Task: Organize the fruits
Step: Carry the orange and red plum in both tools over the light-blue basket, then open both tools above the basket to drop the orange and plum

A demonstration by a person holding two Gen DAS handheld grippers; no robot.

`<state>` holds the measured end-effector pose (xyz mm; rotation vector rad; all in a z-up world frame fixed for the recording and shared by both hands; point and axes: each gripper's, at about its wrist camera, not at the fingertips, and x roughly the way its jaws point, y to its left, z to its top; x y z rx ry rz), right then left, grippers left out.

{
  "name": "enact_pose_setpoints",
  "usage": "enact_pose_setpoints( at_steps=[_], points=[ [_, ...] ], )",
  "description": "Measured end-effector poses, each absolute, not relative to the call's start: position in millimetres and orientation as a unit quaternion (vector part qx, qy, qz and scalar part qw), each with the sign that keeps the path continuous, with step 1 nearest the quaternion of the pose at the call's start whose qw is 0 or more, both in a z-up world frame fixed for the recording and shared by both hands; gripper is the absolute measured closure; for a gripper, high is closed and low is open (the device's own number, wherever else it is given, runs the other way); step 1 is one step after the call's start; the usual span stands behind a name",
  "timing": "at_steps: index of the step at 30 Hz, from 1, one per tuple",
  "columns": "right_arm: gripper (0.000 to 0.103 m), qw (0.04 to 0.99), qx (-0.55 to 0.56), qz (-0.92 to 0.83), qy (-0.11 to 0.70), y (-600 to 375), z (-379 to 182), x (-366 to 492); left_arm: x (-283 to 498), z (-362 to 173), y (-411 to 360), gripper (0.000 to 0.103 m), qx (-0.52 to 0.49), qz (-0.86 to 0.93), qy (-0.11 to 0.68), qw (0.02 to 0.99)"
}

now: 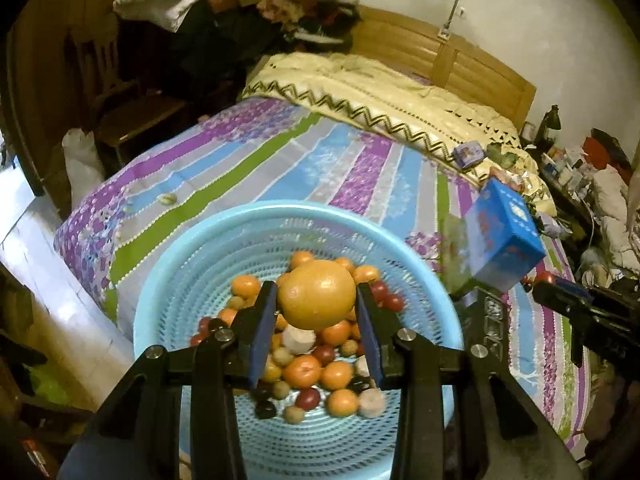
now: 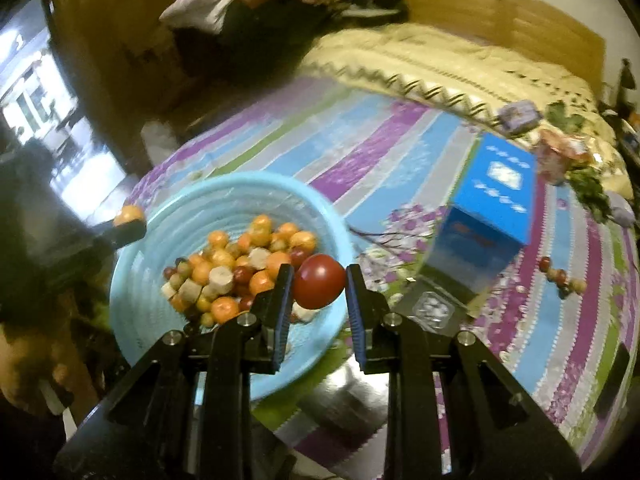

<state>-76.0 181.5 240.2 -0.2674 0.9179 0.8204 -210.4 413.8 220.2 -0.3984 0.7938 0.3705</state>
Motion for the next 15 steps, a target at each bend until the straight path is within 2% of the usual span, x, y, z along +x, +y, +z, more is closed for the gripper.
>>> enact_pose_setpoints(
  at_steps=[15],
  points=[
    [0.076,0.743,-0.187,0.416,0.491,240.7,200.9,-75.4,-202.7,182.3,452.7,0.063,-0.182,0.159,0.459,0.855]
  ],
)
